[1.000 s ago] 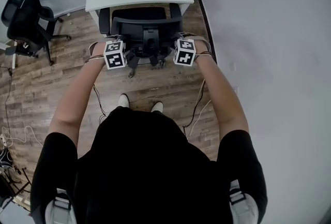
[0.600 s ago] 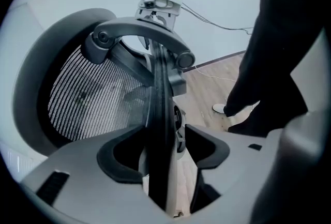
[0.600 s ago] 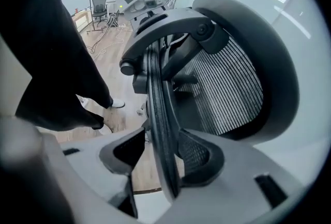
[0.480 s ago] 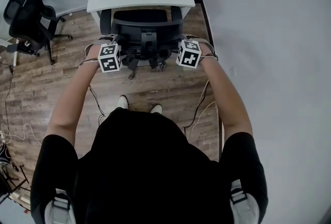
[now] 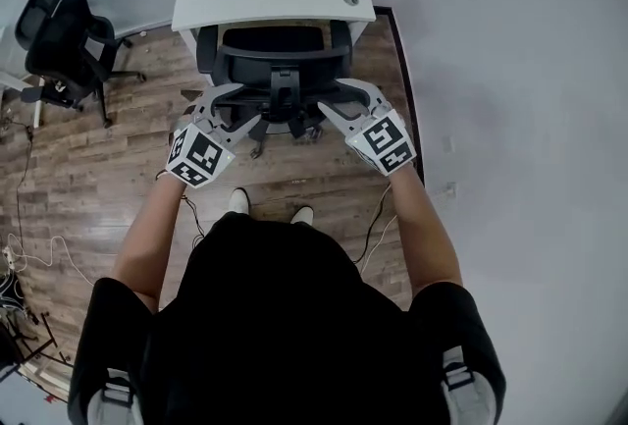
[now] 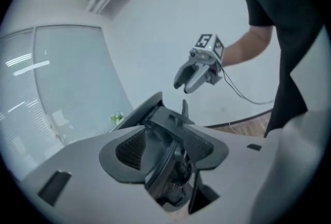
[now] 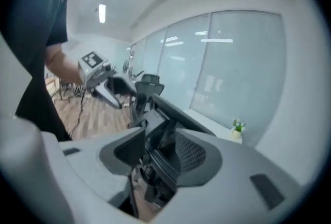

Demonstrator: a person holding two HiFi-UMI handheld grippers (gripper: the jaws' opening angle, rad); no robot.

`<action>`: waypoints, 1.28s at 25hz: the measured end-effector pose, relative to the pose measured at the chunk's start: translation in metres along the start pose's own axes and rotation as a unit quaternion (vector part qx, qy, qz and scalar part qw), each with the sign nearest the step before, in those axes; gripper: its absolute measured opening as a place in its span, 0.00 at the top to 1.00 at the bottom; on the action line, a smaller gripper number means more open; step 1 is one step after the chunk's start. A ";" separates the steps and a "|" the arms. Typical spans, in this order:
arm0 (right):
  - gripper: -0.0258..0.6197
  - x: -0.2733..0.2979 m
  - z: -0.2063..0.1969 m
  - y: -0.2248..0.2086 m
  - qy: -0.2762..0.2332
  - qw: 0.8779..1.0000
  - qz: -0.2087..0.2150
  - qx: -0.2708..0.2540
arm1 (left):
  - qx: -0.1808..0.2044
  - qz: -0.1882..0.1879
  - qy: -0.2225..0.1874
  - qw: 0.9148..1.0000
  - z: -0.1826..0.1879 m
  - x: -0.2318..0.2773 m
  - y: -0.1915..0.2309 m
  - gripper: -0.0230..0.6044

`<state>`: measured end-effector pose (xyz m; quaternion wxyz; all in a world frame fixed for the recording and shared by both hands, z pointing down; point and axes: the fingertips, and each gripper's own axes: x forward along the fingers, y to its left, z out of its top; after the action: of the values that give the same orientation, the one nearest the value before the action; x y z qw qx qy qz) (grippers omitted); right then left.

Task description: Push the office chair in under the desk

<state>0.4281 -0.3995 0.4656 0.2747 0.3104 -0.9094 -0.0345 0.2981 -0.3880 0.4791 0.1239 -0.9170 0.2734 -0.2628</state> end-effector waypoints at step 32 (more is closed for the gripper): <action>0.96 -0.069 0.128 0.057 -0.253 0.961 -0.051 0.102 | -0.175 0.071 -0.224 0.956 0.115 -0.078 -0.004 0.97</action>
<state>0.3761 -0.3269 0.3377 0.0008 0.3638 -0.9309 -0.0332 0.3077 -0.3315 0.3526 0.0376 -0.9380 0.3444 0.0109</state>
